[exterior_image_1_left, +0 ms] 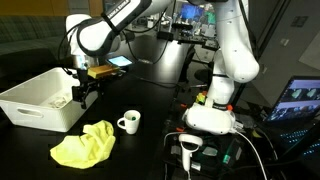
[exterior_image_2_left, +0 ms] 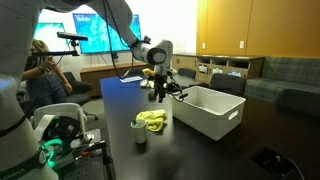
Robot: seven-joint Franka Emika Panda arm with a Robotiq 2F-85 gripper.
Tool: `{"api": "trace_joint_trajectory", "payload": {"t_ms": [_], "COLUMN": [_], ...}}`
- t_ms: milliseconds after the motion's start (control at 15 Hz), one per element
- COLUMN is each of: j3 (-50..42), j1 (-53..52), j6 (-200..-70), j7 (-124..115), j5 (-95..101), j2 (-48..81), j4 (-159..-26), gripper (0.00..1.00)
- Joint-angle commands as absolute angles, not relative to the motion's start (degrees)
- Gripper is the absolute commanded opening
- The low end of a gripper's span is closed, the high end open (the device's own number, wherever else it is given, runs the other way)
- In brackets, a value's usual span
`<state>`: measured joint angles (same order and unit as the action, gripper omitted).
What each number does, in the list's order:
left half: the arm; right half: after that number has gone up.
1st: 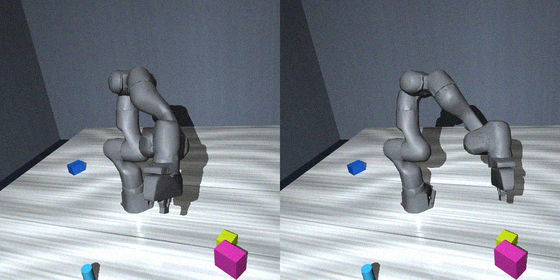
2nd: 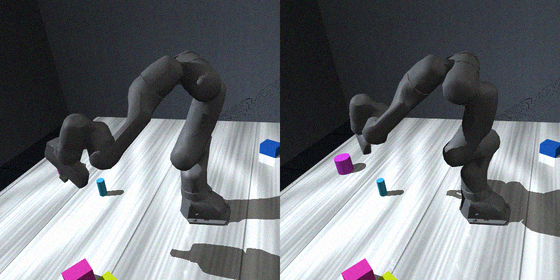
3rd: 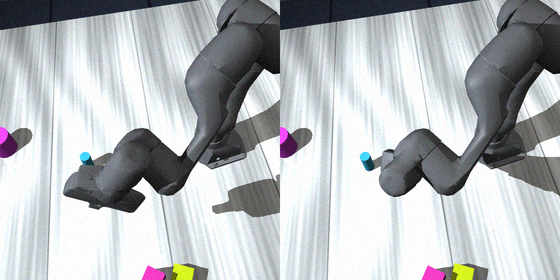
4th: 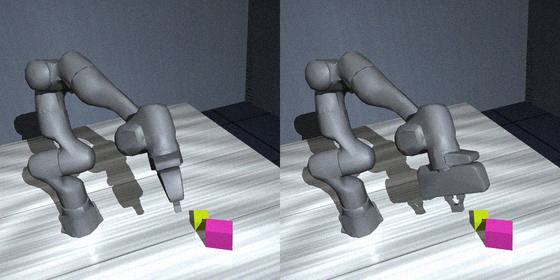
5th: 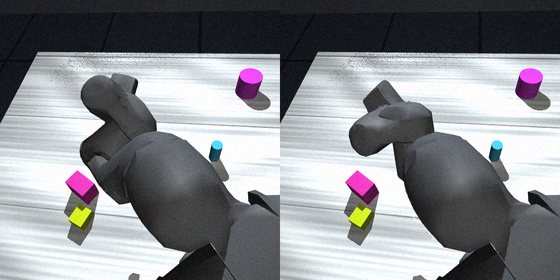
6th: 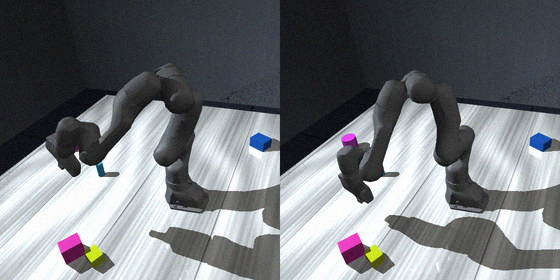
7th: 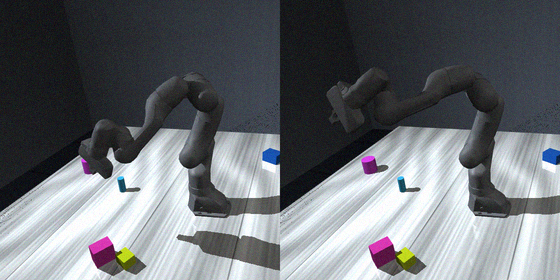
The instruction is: Put the towels into the basket and the marker and tape into the mug
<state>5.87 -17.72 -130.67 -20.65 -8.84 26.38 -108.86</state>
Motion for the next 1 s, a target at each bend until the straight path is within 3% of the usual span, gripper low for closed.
{"api": "trace_joint_trajectory", "payload": {"t_ms": [0, 467, 933], "j3": [5.6, 2.5, 4.6], "j1": [-19.4, -24.5, -22.6], "j6": [-135.6, -138.9, -140.9], "j7": [-21.9, -30.2, -22.2], "j5": [-3.4, 10.9, 11.8], "j2": [25.5, 27.4, 30.9], "j4": [-113.6, -115.7, -114.1], "gripper": [1.0, 1.0, 1.0]}}
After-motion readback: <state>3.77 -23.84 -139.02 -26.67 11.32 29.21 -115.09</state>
